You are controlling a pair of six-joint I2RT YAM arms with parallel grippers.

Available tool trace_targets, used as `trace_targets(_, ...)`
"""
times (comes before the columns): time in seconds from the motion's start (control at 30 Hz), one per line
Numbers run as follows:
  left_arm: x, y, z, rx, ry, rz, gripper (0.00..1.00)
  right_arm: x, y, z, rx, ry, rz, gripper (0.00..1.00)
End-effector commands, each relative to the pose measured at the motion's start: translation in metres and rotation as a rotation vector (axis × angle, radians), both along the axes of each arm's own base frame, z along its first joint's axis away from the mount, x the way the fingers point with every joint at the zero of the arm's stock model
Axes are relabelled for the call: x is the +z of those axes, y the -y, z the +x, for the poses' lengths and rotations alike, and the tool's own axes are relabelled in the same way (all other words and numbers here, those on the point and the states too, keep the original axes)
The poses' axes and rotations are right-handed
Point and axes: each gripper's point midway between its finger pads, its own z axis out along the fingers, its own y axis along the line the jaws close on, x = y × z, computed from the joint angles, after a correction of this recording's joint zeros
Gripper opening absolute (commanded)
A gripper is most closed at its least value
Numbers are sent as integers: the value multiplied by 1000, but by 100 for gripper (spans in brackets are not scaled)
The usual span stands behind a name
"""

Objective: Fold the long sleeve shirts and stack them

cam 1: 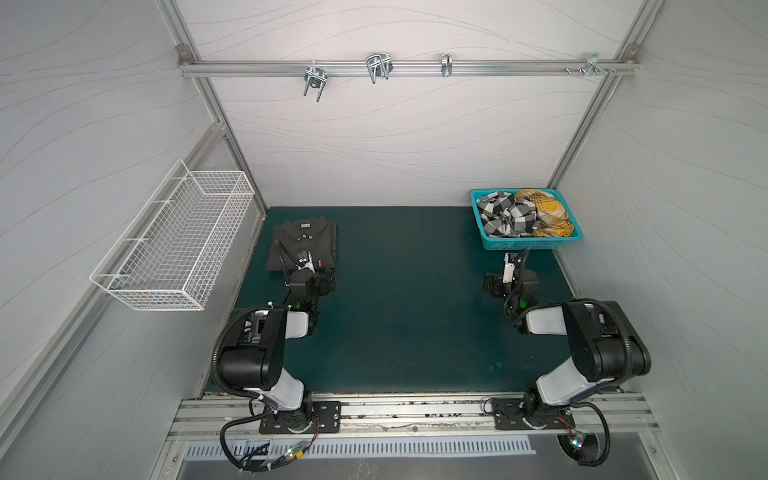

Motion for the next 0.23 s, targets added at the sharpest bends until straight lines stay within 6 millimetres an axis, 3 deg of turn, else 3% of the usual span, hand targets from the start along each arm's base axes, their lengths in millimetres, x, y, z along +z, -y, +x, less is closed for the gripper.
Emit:
trace_targets(0.0, 13, -1, 6, -3, 53, 24, 100, 11, -2, 9, 10, 35, -21, 99)
trace_targets(0.07, 14, 0, 6, -4, 54, 24, 100, 5, -3, 15, 26, 1, 0, 99)
trace_targets(0.2, 13, -1, 5, -5, 54, 24, 100, 12, -4, 7, 33, 39, -6, 99)
